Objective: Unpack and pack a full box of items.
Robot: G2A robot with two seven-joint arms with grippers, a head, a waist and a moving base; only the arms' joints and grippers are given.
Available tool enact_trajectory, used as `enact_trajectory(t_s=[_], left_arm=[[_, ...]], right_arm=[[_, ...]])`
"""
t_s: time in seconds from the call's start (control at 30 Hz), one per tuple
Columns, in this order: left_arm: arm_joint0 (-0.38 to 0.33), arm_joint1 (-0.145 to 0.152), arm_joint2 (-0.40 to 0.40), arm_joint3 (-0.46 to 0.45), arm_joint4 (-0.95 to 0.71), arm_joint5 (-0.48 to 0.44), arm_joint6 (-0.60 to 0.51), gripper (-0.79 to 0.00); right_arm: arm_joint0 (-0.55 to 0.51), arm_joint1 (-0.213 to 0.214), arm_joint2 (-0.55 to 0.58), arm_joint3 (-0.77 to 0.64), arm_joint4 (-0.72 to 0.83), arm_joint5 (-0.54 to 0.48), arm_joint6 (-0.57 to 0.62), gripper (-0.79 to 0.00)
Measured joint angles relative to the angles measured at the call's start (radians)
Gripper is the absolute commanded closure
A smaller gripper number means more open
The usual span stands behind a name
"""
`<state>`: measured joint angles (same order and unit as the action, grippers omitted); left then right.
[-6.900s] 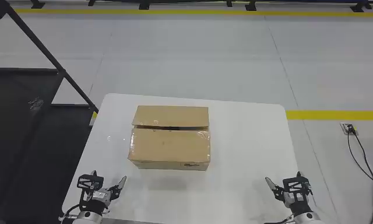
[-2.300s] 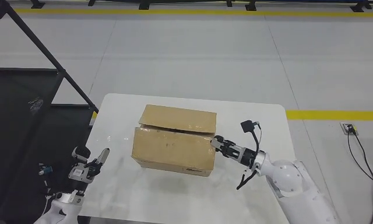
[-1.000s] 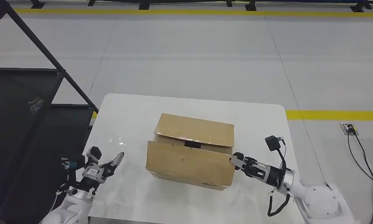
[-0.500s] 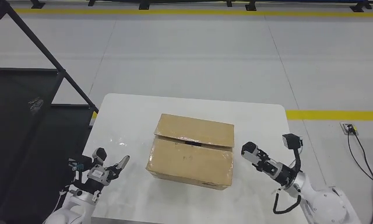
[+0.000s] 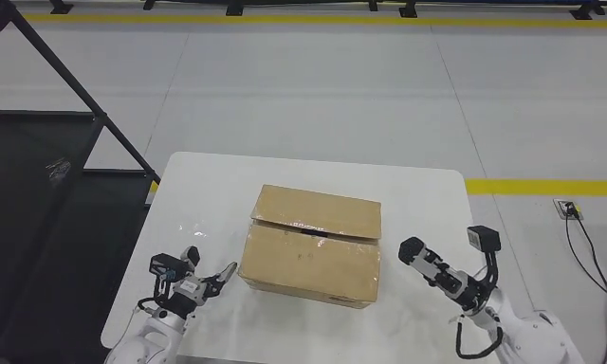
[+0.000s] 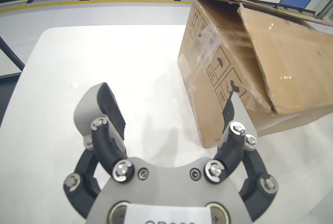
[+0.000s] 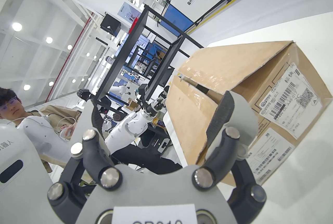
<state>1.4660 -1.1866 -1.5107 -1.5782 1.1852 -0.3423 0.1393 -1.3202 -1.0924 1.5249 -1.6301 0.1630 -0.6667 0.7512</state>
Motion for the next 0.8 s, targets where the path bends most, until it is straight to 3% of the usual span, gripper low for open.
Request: enact_trajectory(t_s=[0.63, 0.8], left_arm=[[0.035, 0.0, 0.034, -0.038, 0.026, -0.033, 0.024, -0.785], [0.015, -0.006, 0.023, -0.01, -0.01, 0.066, 0.017, -0.785]], right_arm=[[0.125, 0.009, -0.083, 0.131, -0.01, 0.065, 0.116, -0.785], [0.15, 0.009, -0.103, 0.152, -0.008, 0.063, 0.119, -0.785]])
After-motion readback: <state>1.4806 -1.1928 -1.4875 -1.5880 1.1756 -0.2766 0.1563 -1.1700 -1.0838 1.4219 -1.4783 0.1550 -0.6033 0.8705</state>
